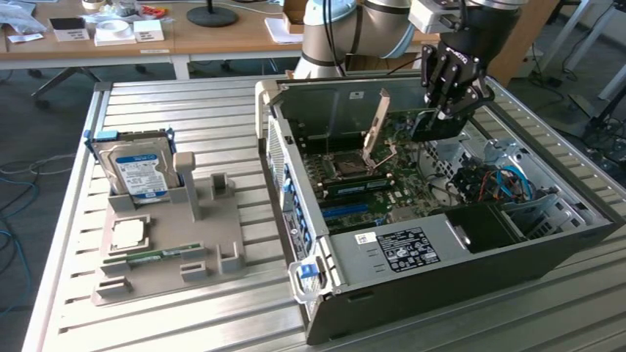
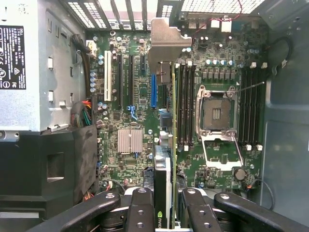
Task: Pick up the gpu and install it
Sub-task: 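Insert the gpu into the slot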
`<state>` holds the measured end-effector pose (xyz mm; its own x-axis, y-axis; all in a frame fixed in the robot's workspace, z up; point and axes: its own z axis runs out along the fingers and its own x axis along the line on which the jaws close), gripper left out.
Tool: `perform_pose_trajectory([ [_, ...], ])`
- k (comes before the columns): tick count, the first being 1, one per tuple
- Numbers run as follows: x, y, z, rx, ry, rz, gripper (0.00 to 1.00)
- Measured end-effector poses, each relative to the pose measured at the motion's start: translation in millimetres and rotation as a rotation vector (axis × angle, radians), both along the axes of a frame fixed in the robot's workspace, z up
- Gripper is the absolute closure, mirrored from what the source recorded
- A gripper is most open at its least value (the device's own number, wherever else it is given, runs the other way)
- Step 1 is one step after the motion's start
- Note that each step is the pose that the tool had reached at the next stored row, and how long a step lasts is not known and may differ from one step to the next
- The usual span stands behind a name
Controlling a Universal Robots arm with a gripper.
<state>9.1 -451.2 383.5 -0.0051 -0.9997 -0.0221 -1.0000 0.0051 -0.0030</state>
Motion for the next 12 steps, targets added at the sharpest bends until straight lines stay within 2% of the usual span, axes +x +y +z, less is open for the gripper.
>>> perform_pose_trajectory([
  [6, -1.1, 0.0, -3.3, 0.0002, -0.0001, 0.000, 0.73],
  [12, -6.3, 0.0, -7.2, 0.0003, -0.0056, 0.000, 0.73],
])
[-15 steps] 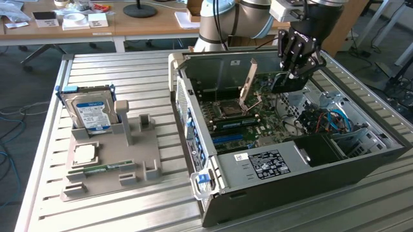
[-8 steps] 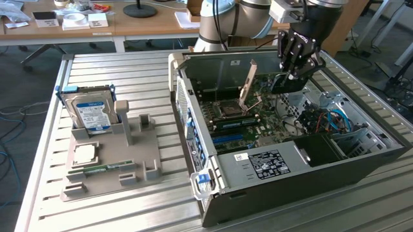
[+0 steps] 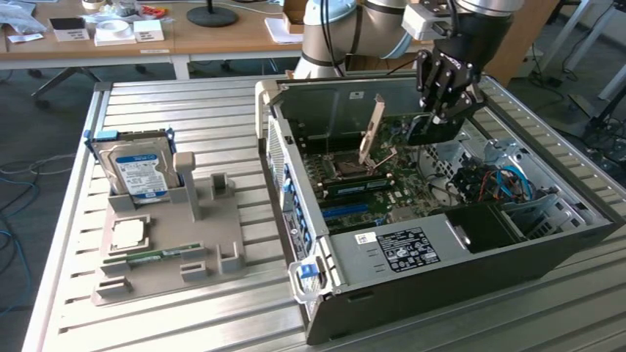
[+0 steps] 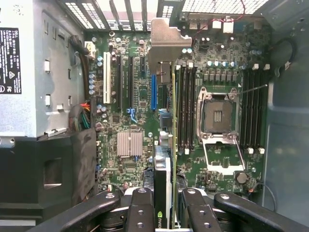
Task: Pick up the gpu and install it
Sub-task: 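Insert the gpu into the slot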
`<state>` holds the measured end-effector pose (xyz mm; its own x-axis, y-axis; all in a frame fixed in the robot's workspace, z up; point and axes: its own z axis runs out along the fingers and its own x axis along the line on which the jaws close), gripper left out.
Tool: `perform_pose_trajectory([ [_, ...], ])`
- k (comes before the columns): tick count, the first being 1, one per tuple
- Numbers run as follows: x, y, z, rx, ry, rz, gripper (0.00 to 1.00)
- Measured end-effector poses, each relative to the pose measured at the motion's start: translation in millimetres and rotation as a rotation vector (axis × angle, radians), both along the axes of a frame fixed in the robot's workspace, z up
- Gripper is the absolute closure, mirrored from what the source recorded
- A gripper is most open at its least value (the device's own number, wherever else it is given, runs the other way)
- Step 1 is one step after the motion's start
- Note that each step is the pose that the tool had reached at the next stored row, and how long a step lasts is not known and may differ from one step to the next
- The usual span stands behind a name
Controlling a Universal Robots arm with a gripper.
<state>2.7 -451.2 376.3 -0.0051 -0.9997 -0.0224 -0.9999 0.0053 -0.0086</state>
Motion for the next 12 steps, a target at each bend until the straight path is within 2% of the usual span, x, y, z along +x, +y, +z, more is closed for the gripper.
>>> perform_pose_trajectory([
  [12, -1.4, 0.0, -7.0, -0.0001, -0.0004, 0.000, 0.73],
])
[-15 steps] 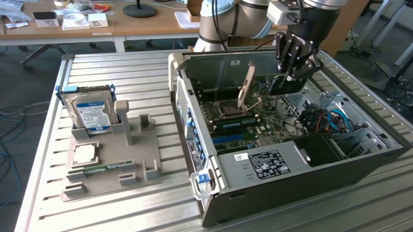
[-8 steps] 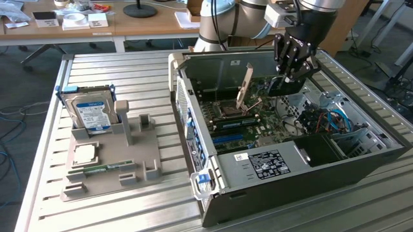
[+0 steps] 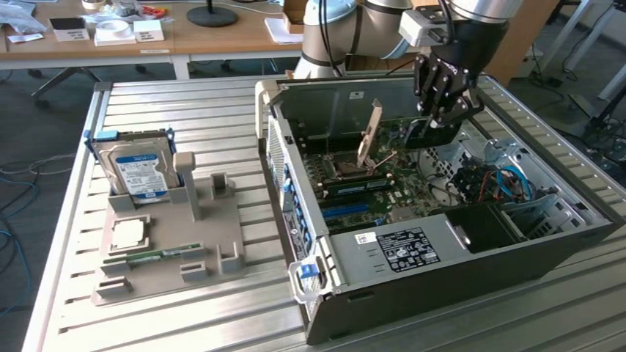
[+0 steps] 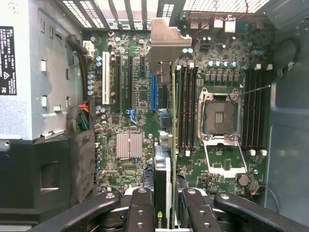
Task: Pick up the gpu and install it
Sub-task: 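Insert the gpu into the slot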
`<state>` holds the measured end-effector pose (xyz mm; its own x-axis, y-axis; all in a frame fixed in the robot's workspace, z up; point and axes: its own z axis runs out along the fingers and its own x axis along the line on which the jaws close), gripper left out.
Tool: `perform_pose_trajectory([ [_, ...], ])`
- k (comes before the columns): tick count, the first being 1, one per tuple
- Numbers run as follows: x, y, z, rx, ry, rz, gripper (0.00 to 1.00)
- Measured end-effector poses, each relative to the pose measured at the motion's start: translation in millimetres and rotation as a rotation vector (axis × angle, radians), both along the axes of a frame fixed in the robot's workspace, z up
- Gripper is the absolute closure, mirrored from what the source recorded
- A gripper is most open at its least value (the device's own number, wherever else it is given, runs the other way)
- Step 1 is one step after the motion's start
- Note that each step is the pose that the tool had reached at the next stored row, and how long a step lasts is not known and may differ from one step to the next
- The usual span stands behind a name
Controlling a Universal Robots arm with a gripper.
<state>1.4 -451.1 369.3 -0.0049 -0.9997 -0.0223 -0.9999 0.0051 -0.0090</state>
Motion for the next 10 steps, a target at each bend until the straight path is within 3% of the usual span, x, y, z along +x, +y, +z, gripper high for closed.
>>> perform_pose_trajectory([
  [10, -1.1, -0.1, -0.5, -0.0001, 0.0000, 0.000, 0.73],
])
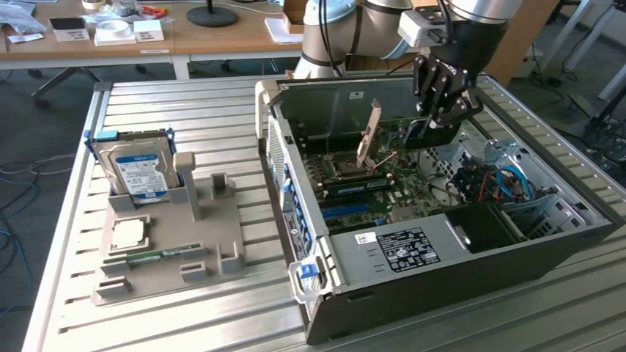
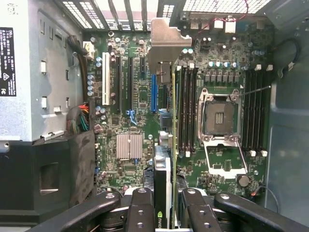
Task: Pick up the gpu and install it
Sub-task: 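Insert the gpu into the slot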
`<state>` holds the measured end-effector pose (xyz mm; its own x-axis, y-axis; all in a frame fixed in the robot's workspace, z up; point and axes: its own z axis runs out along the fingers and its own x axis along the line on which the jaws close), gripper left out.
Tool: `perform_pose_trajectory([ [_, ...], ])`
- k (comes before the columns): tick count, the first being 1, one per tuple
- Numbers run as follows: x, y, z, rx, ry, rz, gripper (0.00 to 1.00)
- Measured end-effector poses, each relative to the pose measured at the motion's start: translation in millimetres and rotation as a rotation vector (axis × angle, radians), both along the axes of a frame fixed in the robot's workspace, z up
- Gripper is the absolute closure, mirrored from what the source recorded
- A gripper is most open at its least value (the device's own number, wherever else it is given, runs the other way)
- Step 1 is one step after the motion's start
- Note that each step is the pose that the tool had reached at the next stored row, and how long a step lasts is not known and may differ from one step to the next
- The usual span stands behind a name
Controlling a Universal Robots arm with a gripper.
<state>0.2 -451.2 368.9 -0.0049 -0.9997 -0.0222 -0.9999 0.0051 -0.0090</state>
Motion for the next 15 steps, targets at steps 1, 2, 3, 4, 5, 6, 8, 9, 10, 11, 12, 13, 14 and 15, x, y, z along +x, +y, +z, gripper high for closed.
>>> perform_pose_trajectory([
  [1, 0.0, 0.0, 0.0, 0.0000, 0.0000, 0.000, 0.73],
  [2, 0.0, 0.0, -0.1, 0.0001, 0.0000, 0.000, 0.73],
  [3, -0.1, 0.0, -0.1, 0.0001, 0.0000, 0.000, 0.73],
  [4, -0.1, 0.0, -0.1, 0.0001, 0.0000, 0.000, 0.73],
  [5, -0.1, 0.0, -0.1, 0.0001, 0.0000, 0.000, 0.73],
  [6, -0.1, 0.1, -0.4, 0.0002, -0.0001, 0.000, 0.73],
  [8, -0.1, 0.0, -1.4, 0.0003, -0.0001, 0.000, 0.73],
  [9, -0.2, 0.0, -1.7, 0.0001, 0.0000, 0.000, 0.73],
  [10, -0.2, 0.0, -1.7, -0.0001, 0.0001, 0.000, 0.73],
  [11, -0.2, 0.0, -1.7, -0.0001, 0.0000, 0.000, 0.73],
  [12, -0.2, 0.0, -1.8, 0.0001, 0.0000, 0.000, 0.73],
  [13, -0.2, 0.0, -1.8, 0.0001, 0.0000, 0.000, 0.73],
  [14, -0.2, 0.0, -1.8, 0.0001, 0.0000, 0.000, 0.73],
  [15, -0.2, 0.0, -1.9, 0.0001, 0.0000, 0.000, 0.73],
])
